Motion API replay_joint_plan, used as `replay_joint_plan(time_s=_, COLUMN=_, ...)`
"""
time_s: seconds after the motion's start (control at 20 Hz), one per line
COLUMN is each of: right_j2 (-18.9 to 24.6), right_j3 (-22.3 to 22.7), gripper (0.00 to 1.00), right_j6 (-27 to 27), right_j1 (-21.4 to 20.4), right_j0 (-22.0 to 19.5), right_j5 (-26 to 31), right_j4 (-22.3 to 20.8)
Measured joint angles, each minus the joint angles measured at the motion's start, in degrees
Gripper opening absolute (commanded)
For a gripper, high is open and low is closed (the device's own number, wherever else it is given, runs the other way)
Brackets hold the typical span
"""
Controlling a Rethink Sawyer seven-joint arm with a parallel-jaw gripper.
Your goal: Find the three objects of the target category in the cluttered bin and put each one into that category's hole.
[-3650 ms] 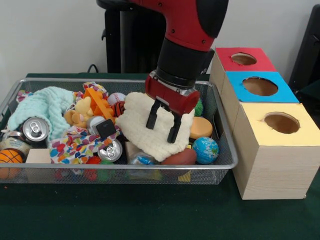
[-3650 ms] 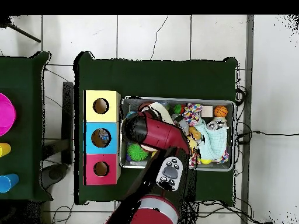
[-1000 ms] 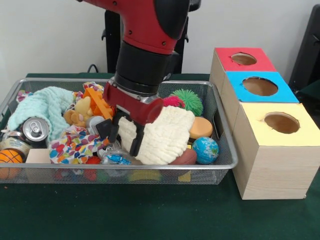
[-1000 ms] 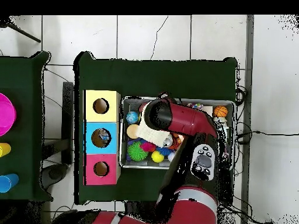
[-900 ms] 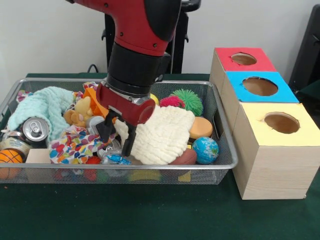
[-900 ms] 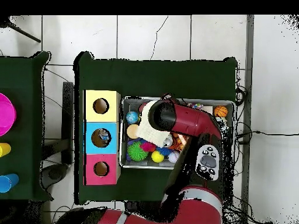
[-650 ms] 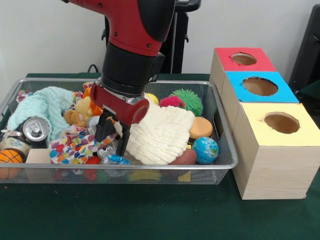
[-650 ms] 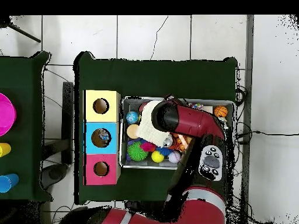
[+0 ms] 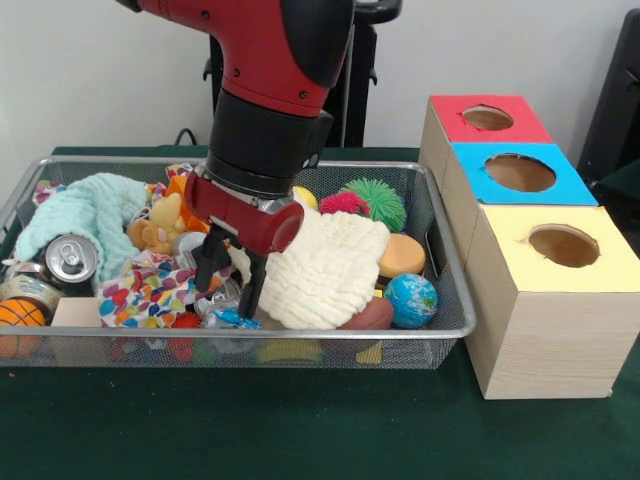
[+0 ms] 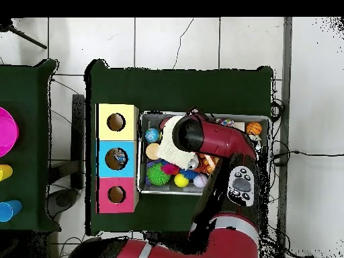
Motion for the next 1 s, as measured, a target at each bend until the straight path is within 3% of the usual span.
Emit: replay_joint_plan(time_s=1.0, right_j2=1.3, right_j3=0.0, gripper=1.0, right_j6=0.0, right_j1=2.0, right_j0=0.2, right_j5=0.0, right_j4=0.0)
